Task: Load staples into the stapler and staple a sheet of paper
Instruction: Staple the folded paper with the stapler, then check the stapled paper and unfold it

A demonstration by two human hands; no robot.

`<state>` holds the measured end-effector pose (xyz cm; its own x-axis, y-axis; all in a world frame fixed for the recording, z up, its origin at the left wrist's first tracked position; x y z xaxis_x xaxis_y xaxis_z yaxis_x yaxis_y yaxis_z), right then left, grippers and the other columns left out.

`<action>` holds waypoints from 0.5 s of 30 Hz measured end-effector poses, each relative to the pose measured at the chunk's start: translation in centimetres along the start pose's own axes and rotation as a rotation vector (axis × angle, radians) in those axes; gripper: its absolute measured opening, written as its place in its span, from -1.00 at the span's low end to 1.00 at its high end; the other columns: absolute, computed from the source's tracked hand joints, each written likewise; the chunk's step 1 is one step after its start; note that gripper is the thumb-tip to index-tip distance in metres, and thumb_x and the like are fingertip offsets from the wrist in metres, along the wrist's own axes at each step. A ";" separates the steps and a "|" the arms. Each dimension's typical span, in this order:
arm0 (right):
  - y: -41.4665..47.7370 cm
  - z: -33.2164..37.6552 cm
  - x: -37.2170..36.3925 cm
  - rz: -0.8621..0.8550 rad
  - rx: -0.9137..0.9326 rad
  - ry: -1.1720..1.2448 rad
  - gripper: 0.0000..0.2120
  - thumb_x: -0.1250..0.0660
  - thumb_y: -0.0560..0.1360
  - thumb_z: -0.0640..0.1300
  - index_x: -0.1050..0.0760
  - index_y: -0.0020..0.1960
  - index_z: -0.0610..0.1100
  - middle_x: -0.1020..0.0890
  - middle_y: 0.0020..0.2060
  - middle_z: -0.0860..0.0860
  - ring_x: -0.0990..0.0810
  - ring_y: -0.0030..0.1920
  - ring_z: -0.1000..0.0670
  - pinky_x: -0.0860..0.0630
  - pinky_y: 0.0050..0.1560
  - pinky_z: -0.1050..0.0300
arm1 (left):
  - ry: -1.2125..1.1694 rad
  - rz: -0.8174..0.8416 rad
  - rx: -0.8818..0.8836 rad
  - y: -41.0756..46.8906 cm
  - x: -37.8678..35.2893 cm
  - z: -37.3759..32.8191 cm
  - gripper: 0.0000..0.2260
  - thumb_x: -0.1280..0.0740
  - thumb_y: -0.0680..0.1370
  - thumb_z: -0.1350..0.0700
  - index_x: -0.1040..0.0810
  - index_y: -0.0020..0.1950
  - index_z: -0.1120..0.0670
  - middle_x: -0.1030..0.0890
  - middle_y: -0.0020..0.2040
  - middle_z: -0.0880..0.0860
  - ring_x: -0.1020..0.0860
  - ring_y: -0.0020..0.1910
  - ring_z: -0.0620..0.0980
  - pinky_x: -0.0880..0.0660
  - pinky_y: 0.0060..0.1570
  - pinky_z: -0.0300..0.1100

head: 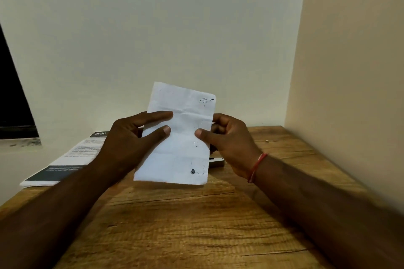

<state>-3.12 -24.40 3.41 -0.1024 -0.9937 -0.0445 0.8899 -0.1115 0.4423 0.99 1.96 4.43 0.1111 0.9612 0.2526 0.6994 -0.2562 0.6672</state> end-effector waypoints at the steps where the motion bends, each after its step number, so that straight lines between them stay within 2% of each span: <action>1: 0.0 0.0 -0.1 -0.010 0.032 -0.057 -0.68 -0.61 0.56 -0.28 -0.71 0.28 -0.09 -0.82 -0.09 -0.11 -0.81 -0.18 -0.10 -0.71 -0.24 0.07 | 0.001 0.007 0.015 0.0 -0.2 -0.1 -0.68 -0.64 0.58 0.04 -0.80 0.29 -0.27 -0.76 0.31 -0.28 -0.72 0.30 -0.26 -0.64 0.19 -0.40; 3: 0.0 0.0 -0.3 -0.031 0.089 -0.134 -0.67 -0.61 0.56 -0.27 -0.71 0.28 -0.05 -0.81 -0.09 -0.11 -0.79 -0.21 -0.16 -0.70 -0.26 0.09 | 0.064 0.006 0.017 0.0 -0.3 -0.3 -0.66 -0.66 0.55 0.04 -0.81 0.28 -0.25 -0.76 0.30 -0.31 -0.71 0.28 -0.31 -0.60 0.18 -0.48; 5: -0.1 0.1 -0.5 -0.038 0.132 -0.166 -0.67 -0.61 0.56 -0.26 -0.71 0.27 -0.02 -0.80 -0.07 -0.14 -0.78 -0.11 -0.29 -0.74 -0.24 0.02 | 0.152 -0.022 -0.005 0.0 -0.4 -0.7 -0.63 -0.68 0.52 0.03 -0.80 0.29 -0.24 -0.72 0.28 -0.40 -0.67 0.28 -0.41 -0.52 0.19 -0.58; 8: -0.3 0.2 -0.7 -0.002 0.121 -0.197 -0.55 -0.68 0.50 -0.22 -0.68 0.32 0.03 -0.80 -0.03 -0.13 -0.78 -0.05 -0.27 -0.81 -0.07 -0.15 | 0.206 -0.083 -0.012 -0.1 -0.5 -1.1 -0.55 -0.70 0.49 0.01 -0.77 0.35 -0.24 -0.68 0.24 -0.51 -0.63 0.28 -0.48 -0.47 0.17 -0.64; 11: -0.3 -0.2 -0.9 0.015 0.081 -0.275 -0.40 -0.72 0.44 -0.19 -0.62 0.43 0.00 -0.79 -0.03 -0.07 -0.78 -0.10 -0.12 -0.79 0.05 -0.21 | 0.293 -0.116 0.010 -0.1 -0.6 -1.3 -0.39 -0.73 0.45 -0.05 -0.68 0.48 -0.27 -0.68 0.41 -0.28 -0.64 0.37 -0.30 -0.48 0.23 -0.55; 13: -0.3 -0.4 -0.9 0.012 0.074 -0.296 -0.41 -0.73 0.44 -0.17 -0.63 0.40 0.04 -0.79 -0.05 -0.03 -0.80 -0.05 -0.14 -0.79 0.04 -0.23 | 0.373 -0.119 0.016 -0.1 -0.8 -1.2 -0.27 -0.72 0.43 -0.11 -0.58 0.57 -0.30 -0.65 0.43 -0.20 -0.63 0.35 -0.18 -0.47 0.23 -0.48; 15: -0.1 -0.6 -0.9 0.019 0.073 -0.307 -0.45 -0.73 0.43 -0.14 -0.64 0.33 0.15 -0.79 -0.07 0.02 -0.81 -0.06 -0.12 -0.80 0.00 -0.22 | 0.440 -0.117 0.010 -0.2 -1.1 -1.1 -0.17 -0.71 0.43 -0.15 -0.48 0.65 -0.31 -0.63 0.42 -0.16 -0.61 0.32 -0.12 -0.52 0.27 -0.32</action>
<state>-2.83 -23.55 2.89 -0.2259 -0.9461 0.2320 0.8599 -0.0817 0.5039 -0.07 0.88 4.81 -0.2783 0.8478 0.4514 0.6962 -0.1457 0.7029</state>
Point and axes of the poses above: each hand's wrist, its own y-axis towards the middle knuckle, its own x-axis out of the back of the hand, z = x × y, the point moved 1 cm from there along y, towards the middle knuckle
